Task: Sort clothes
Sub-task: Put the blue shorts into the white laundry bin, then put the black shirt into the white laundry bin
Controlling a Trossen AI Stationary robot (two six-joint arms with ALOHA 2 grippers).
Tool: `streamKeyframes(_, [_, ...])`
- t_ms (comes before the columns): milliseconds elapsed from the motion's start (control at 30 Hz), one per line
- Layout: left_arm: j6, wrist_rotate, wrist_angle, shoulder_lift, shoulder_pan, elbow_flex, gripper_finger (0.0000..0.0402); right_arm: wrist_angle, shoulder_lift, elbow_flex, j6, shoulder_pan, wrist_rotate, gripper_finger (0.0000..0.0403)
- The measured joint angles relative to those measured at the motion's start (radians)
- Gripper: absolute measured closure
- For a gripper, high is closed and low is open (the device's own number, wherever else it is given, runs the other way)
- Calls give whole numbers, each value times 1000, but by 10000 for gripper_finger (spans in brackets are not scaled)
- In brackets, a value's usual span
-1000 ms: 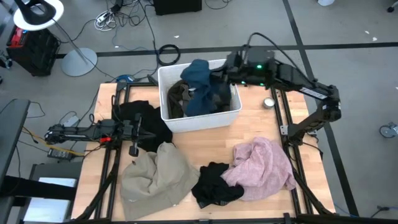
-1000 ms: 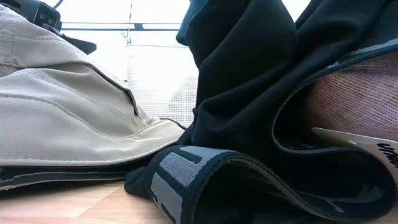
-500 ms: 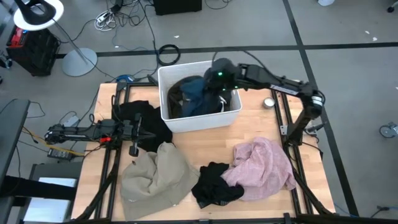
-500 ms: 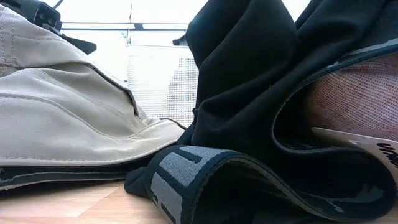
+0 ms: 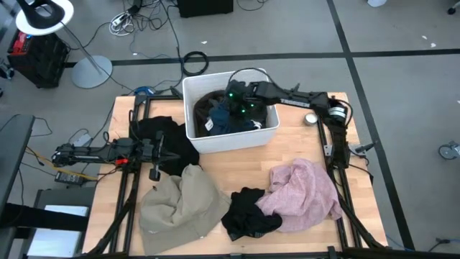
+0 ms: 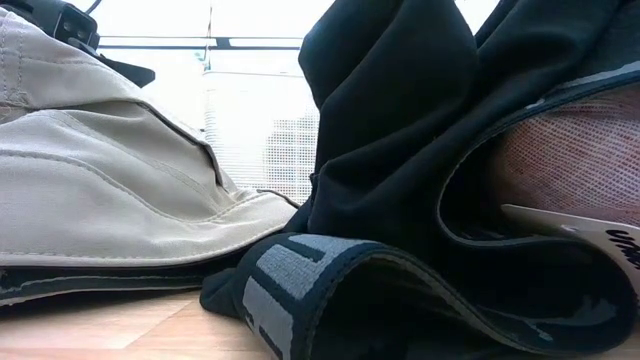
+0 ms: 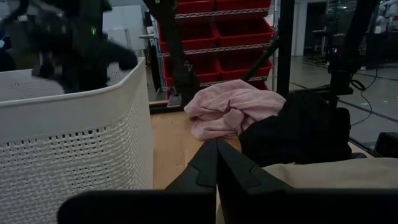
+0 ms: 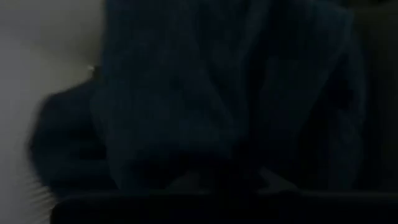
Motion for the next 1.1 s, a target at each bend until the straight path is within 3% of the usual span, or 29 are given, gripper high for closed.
streamKeyframes(267, [0, 0, 0, 0, 0, 0, 396, 5, 77, 0, 24, 0, -9, 304])
streamKeyframes(533, [0, 0, 0, 0, 0, 0, 396, 3, 23, 0, 15, 0, -21, 228])
streamKeyframes(1100, [0, 0, 0, 0, 0, 0, 396, 5, -324, 0, -82, 1, -25, 207])
